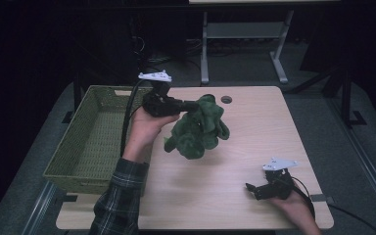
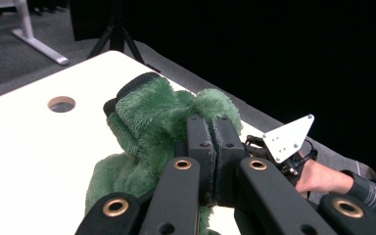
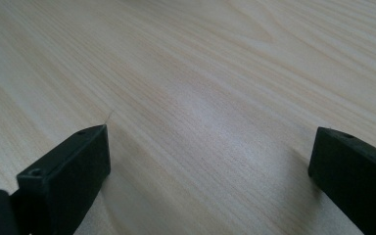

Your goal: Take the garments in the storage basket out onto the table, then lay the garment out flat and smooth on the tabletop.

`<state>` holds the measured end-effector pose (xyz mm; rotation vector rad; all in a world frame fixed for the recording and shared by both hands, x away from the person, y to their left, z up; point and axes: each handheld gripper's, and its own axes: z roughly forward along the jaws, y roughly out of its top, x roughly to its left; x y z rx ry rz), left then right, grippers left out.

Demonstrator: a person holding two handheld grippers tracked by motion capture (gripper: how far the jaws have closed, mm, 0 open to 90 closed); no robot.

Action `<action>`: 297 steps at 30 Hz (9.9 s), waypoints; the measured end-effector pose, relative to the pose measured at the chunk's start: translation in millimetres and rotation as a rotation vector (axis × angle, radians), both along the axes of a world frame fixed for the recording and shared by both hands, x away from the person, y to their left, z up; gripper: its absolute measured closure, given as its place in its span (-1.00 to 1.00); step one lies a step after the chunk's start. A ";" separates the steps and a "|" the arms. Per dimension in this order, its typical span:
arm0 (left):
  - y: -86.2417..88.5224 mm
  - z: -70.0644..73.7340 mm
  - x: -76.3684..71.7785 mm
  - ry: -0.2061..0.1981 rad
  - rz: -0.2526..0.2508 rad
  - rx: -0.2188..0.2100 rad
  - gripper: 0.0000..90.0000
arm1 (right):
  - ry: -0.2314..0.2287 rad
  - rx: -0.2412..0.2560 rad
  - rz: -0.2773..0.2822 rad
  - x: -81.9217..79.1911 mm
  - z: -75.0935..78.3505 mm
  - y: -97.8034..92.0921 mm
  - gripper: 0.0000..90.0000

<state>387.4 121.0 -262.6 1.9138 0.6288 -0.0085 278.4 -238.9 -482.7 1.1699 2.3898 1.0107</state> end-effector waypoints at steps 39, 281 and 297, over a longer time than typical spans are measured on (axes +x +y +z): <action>-101.2 -145.7 19.3 0.133 -0.010 0.149 0.97 | 0.003 0.001 -0.001 -0.2 -0.1 0.1 -0.97; -118.0 -152.0 16.1 0.040 -0.198 0.305 0.89 | 0.059 0.099 0.097 -6.2 27.9 4.5 0.23; -89.9 -138.6 8.5 0.033 -0.147 0.227 0.89 | 0.088 0.055 0.085 14.8 18.7 28.0 0.48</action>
